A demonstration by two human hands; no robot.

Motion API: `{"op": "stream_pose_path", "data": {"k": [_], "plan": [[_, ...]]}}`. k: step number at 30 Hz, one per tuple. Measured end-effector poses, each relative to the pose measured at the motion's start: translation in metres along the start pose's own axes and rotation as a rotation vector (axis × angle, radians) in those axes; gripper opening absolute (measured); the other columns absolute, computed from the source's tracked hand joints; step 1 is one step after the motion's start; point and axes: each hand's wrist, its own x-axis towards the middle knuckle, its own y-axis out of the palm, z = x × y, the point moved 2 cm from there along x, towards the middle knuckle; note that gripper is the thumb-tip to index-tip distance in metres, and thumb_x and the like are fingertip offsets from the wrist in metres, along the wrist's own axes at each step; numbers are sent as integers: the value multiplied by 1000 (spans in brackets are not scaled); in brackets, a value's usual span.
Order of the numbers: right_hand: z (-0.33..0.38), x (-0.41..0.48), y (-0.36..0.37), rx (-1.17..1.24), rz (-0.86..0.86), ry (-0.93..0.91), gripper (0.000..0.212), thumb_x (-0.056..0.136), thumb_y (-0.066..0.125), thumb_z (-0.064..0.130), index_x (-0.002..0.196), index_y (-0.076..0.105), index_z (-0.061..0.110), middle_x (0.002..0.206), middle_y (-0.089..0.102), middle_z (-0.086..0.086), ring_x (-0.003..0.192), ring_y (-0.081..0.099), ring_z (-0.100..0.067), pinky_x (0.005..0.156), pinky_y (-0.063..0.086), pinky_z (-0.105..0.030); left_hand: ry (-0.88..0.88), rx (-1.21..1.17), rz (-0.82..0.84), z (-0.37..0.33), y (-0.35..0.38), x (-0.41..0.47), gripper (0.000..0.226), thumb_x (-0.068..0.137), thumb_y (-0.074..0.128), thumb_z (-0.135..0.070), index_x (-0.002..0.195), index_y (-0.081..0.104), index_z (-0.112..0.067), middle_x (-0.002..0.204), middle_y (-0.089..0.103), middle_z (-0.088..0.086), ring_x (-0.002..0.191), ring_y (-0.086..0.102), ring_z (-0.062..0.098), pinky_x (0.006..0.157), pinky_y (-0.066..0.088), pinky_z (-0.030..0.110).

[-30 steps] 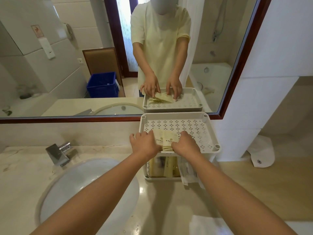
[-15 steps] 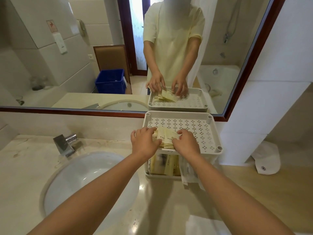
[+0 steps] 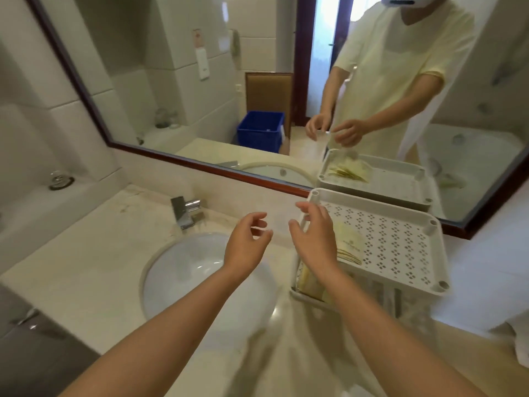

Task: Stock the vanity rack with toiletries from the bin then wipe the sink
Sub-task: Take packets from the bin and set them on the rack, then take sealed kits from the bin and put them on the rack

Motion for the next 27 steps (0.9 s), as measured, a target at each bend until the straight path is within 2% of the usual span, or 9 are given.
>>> {"op": "stream_pose_path", "data": {"k": [2, 5, 8, 12, 15, 20, 22, 27], "plan": [[16, -12, 20, 27, 54, -53, 35, 90, 60, 25, 123, 52, 34, 126, 49, 11, 115, 49, -10, 97, 47, -34, -40, 17, -56, 13, -25, -8, 34, 90, 64, -23, 122, 55, -31, 108, 61, -12, 95, 59, 2, 73, 46, 14], [40, -33, 53, 34, 173, -121, 37, 89, 61, 22, 124, 52, 31, 127, 48, 10, 119, 48, -11, 99, 45, -32, -95, 6, -142, 36, -66, -25, 35, 88, 65, -21, 121, 56, -28, 104, 62, -12, 92, 60, 1, 71, 44, 13], [63, -58, 85, 28, 276, -160, 38, 88, 61, 21, 125, 53, 28, 128, 49, 9, 119, 48, -12, 99, 44, -32, -134, 23, -215, 57, -108, -47, 36, 87, 66, -20, 120, 56, -29, 101, 62, -14, 89, 60, 1, 74, 47, 17], [93, -106, 131, -9, 463, -196, 42, 87, 60, 22, 127, 51, 28, 134, 46, 7, 123, 48, -15, 99, 45, -38, -189, 50, -290, 89, -171, -91, 36, 85, 66, -17, 119, 57, -24, 104, 62, -6, 87, 60, 7, 78, 49, 23], [115, -152, 158, -40, 569, -256, 43, 86, 60, 21, 128, 52, 24, 136, 45, 3, 124, 47, -18, 99, 44, -38, -233, 98, -322, 116, -219, -134, 36, 85, 67, -19, 119, 56, -23, 105, 62, -3, 85, 61, 10, 83, 52, 31], [152, -236, 193, -87, 709, -399, 45, 86, 60, 20, 130, 52, 23, 137, 45, 2, 125, 45, -20, 98, 38, -31, -333, 187, -392, 152, -288, -219, 39, 85, 67, -24, 122, 55, -25, 108, 60, -6, 87, 61, 8, 83, 51, 30], [167, -268, 207, -103, 767, -440, 45, 86, 60, 21, 131, 52, 23, 137, 45, 2, 125, 45, -20, 98, 39, -31, -356, 236, -440, 165, -313, -254, 40, 84, 68, -25, 123, 56, -25, 110, 60, -5, 88, 61, 7, 85, 48, 26], [203, -347, 241, -92, 874, -508, 47, 86, 58, 22, 133, 50, 22, 138, 45, 5, 126, 45, -17, 102, 41, -33, -443, 281, -523, 188, -372, -341, 43, 86, 65, -32, 128, 52, -28, 112, 57, -10, 94, 59, 4, 90, 50, 32]]}}
